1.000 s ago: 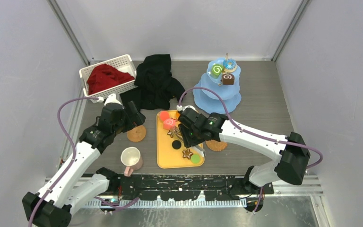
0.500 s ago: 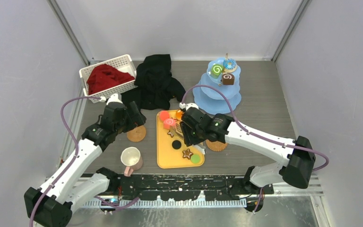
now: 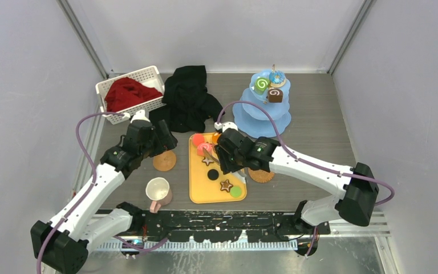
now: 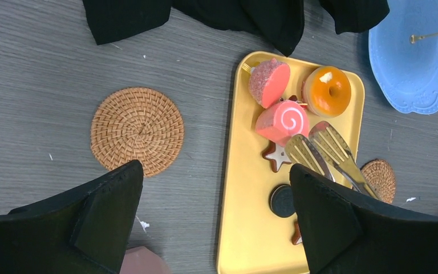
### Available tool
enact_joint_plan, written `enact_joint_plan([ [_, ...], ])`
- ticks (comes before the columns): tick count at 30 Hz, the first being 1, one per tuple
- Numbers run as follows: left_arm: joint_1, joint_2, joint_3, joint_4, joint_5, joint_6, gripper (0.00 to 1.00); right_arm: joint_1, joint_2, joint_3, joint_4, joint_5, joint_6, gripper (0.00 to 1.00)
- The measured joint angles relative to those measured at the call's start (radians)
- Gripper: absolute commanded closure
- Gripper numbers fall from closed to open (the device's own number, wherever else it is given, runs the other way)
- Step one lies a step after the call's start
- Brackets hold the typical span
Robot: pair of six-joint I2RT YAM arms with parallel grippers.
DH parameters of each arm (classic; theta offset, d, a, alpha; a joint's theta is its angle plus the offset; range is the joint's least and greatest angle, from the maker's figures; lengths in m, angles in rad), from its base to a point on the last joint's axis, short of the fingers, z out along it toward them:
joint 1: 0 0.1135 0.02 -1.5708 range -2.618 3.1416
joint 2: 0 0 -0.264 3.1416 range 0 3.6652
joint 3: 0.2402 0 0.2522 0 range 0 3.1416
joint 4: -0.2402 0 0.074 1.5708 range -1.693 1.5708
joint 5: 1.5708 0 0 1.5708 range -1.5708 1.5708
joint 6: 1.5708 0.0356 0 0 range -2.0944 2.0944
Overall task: Serve the afternoon tea
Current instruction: Pick up the desert from the tray.
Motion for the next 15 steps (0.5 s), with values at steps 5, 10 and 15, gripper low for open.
enact_joint_plan([
  [5, 0.0, 0.0, 0.0, -0.003, -0.009, 0.019, 0.01, -0.002, 0.031, 0.0, 0.026, 0.008, -0.018, 0.51],
  [10, 0.0, -0.012, 0.001, -0.007, -0.012, 0.033, 0.01, -0.006, 0.061, 0.0, 0.034, 0.008, -0.03, 0.58],
  [15, 0.0, -0.035, 0.005, -0.026, -0.027, 0.055, 0.01, -0.006, 0.061, 0.0, 0.042, 0.01, -0.04, 0.81],
])
